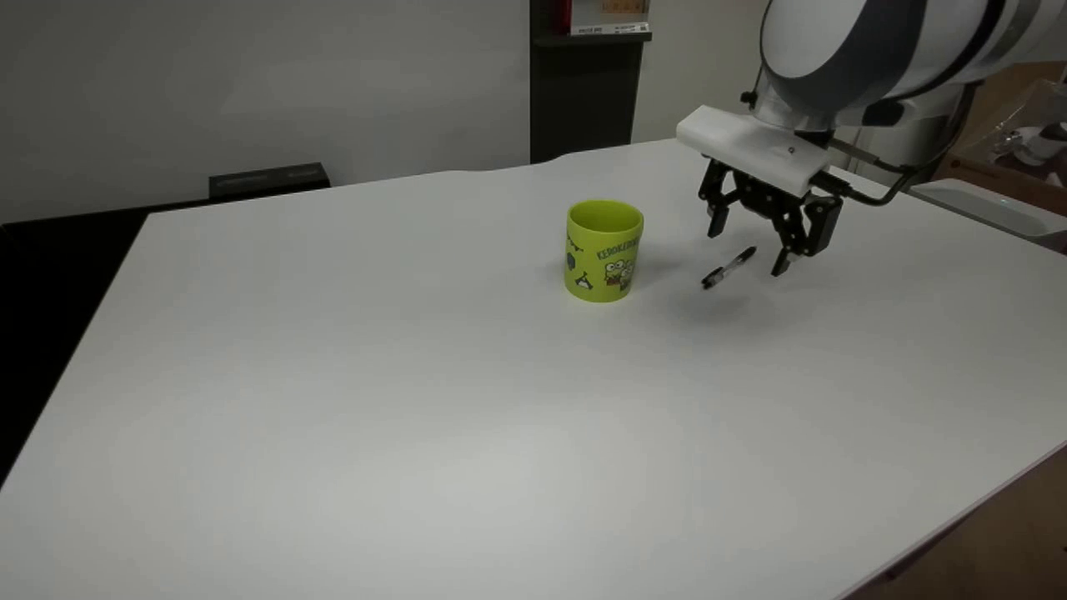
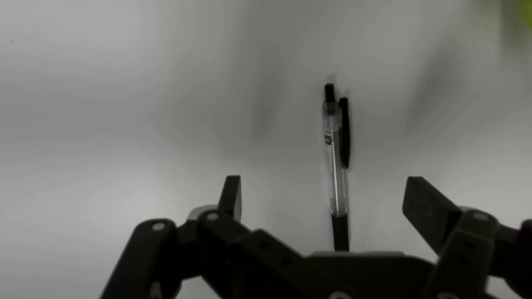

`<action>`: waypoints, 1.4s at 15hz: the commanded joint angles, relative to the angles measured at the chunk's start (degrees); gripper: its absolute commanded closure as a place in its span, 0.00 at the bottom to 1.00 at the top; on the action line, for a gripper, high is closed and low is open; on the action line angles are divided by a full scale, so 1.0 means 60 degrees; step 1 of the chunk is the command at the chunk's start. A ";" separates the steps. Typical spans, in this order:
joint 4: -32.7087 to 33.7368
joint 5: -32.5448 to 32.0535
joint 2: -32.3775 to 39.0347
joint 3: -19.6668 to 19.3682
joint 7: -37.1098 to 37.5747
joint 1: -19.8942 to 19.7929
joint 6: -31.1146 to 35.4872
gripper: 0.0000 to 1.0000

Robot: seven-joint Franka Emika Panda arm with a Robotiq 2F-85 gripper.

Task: Put the pen in the cup

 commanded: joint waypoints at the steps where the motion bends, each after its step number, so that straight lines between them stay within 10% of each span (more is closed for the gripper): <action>1: 0.0408 0.1010 0.0364 0.0459 -0.1135 -0.0534 -0.0189 0.00; 4: 0.0579 0.1619 0.0550 0.0465 -0.1702 -0.0629 -0.0421 0.00; 5: 0.0636 0.1765 0.0602 0.0426 -0.1819 -0.0617 -0.0513 0.25; 17: 0.1028 0.2280 0.0885 0.0120 -0.2283 -0.0534 -0.0794 0.99; 19: 0.1030 0.2368 0.0872 0.0141 -0.2394 -0.0572 -0.0761 1.00; 20: 0.1020 0.2384 0.0843 0.0151 -0.2438 -0.0584 -0.0759 0.69; 21: 0.1006 0.2394 0.0800 0.0137 -0.2445 -0.0572 -0.0740 0.69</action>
